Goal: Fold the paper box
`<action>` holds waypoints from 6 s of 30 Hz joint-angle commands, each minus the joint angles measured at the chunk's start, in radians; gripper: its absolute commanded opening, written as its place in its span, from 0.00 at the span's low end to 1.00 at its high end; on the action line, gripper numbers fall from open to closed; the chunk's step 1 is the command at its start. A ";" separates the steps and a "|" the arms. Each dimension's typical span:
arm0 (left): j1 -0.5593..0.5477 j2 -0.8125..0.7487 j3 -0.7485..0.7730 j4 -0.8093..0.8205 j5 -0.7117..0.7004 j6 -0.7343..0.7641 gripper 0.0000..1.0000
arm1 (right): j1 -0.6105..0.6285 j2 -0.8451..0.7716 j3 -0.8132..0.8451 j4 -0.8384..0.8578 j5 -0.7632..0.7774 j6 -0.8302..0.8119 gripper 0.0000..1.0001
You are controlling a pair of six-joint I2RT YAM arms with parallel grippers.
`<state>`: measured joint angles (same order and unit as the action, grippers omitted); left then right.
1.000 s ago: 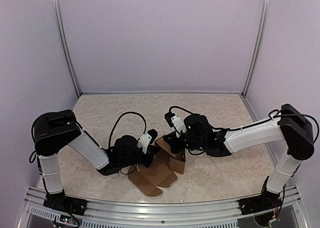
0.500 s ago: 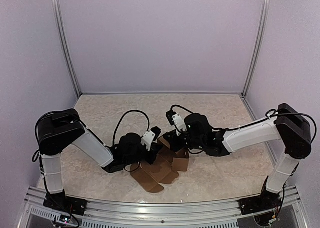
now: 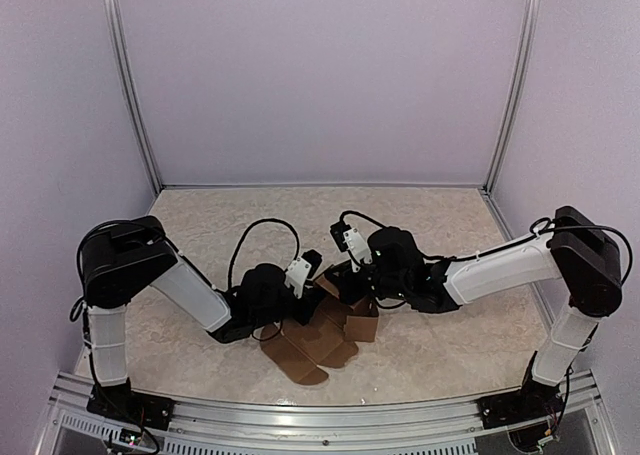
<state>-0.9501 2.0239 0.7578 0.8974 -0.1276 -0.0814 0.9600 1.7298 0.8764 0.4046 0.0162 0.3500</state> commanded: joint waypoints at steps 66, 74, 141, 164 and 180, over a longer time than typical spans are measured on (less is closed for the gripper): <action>-0.023 -0.026 0.075 -0.231 -0.254 -0.173 0.00 | 0.004 -0.209 -0.302 0.058 0.044 -0.070 0.40; -0.030 -0.030 0.100 -0.285 -0.266 -0.220 0.00 | 0.018 -0.120 -0.262 0.122 0.061 -0.057 0.29; -0.190 -0.030 0.259 -0.670 -0.566 -0.612 0.17 | 0.117 0.341 0.007 0.519 0.603 -0.128 0.00; -0.240 -0.209 0.102 -0.582 -0.460 -0.464 0.72 | 0.076 0.327 -0.022 0.502 0.600 -0.139 0.00; -0.205 -0.628 0.004 -0.771 -0.303 -0.275 0.69 | 0.027 0.310 -0.110 0.611 0.360 -0.204 0.00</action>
<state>-1.1831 1.4868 0.7494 0.2337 -0.4725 -0.4294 0.9916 2.0537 0.8021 0.9642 0.4873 0.1802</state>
